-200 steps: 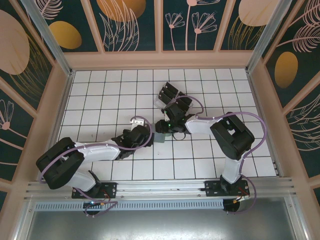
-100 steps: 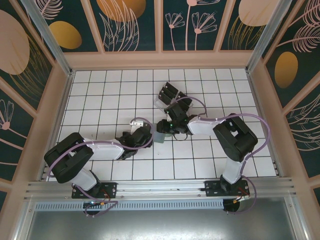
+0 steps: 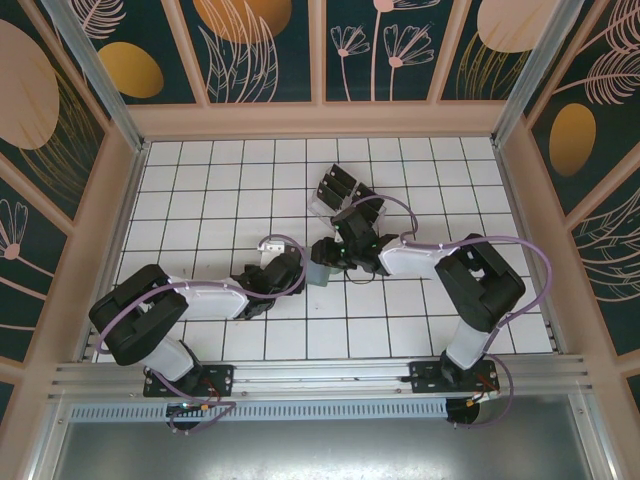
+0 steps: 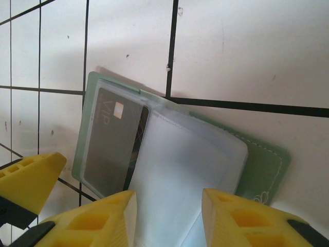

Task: Put the credit cards into the card holder
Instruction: Flip over the card slot in the card holder.

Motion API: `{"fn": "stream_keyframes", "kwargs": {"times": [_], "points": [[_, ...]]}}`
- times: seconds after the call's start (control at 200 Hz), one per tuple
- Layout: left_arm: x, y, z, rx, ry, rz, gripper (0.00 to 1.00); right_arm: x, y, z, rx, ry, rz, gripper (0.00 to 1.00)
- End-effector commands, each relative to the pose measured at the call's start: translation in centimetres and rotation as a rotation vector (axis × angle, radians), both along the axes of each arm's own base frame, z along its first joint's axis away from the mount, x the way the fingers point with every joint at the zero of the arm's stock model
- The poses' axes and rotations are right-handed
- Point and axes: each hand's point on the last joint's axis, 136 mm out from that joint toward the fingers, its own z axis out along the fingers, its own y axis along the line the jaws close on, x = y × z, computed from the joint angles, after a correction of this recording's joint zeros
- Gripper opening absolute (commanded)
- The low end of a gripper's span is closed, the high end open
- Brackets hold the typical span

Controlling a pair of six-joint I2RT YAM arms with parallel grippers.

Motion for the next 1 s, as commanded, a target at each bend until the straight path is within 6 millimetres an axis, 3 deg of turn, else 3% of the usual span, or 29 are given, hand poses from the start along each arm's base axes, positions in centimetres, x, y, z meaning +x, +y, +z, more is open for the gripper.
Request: {"fn": "stream_keyframes", "kwargs": {"times": [0.0,0.525,0.726,0.991], "points": [[-0.3,0.5,-0.7,0.013,0.005,0.015,0.98,0.0,0.1,-0.7,0.002,0.006,-0.024,0.38],[-0.5,0.6,-1.0,0.013,0.012,0.012,0.98,-1.0,-0.7,-3.8,-0.027,0.075,-0.043,0.38],[-0.6,0.6,-1.1,0.01,0.015,0.012,0.98,-0.6,0.3,-3.6,0.024,0.087,-0.03,0.38],[-0.6,0.7,-0.7,0.003,0.006,0.01,0.99,0.2,1.5,-1.7,0.062,0.058,-0.013,0.38]]}}
